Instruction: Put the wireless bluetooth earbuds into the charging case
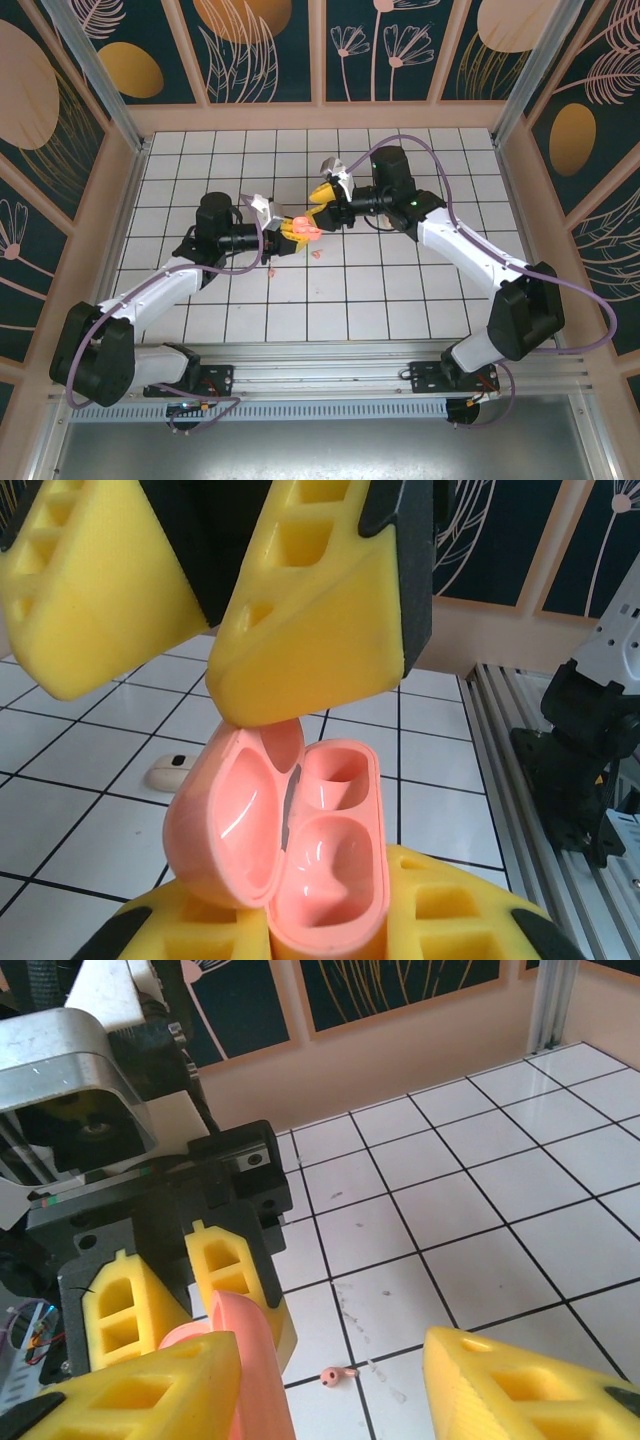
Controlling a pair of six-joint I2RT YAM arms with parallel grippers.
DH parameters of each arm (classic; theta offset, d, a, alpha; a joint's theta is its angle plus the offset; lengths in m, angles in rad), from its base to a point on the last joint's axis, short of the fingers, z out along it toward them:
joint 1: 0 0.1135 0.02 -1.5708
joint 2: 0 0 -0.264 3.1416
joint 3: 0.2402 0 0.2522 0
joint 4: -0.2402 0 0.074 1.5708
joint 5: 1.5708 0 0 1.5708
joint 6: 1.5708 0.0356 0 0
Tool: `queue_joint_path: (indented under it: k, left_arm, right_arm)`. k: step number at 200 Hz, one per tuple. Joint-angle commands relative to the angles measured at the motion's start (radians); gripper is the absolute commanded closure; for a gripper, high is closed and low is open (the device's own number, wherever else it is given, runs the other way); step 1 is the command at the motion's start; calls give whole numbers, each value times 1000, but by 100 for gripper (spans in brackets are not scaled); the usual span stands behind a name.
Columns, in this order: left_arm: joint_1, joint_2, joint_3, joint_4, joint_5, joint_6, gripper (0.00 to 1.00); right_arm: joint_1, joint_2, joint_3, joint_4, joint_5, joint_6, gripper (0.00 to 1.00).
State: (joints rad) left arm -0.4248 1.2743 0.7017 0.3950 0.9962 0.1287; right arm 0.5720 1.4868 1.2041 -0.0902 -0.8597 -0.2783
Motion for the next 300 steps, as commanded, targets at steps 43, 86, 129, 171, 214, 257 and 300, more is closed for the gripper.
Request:
queue_joint_path:
  k: [43, 86, 129, 171, 214, 257, 300]
  left_arm:
    - [-2, -65, 52, 10, 15, 56, 91]
    - [-2, -79, 64, 2, 6, 60, 91]
    - [-1, -81, 79, -2, 12, 61, 91]
    - [-1, -84, 66, -5, 6, 66, 91]
    - [-2, -70, 57, 9, 18, 66, 91]
    - [-2, -76, 59, 25, 29, 53, 91]
    - [-3, -87, 58, 32, 30, 40, 89]
  right_arm:
    - [2, 22, 34, -121, -108, -11, 50]
    - [5, 12, 13, -134, -130, 2, 49]
    - [15, 13, 6, -109, -68, 14, 49]
    - [14, -1, 17, -50, -14, 32, 48]
    - [12, -46, 3, -82, -126, -35, 42]
    - [13, -33, 18, -130, -181, -87, 50]
    - [13, -27, 43, -161, -193, -118, 75]
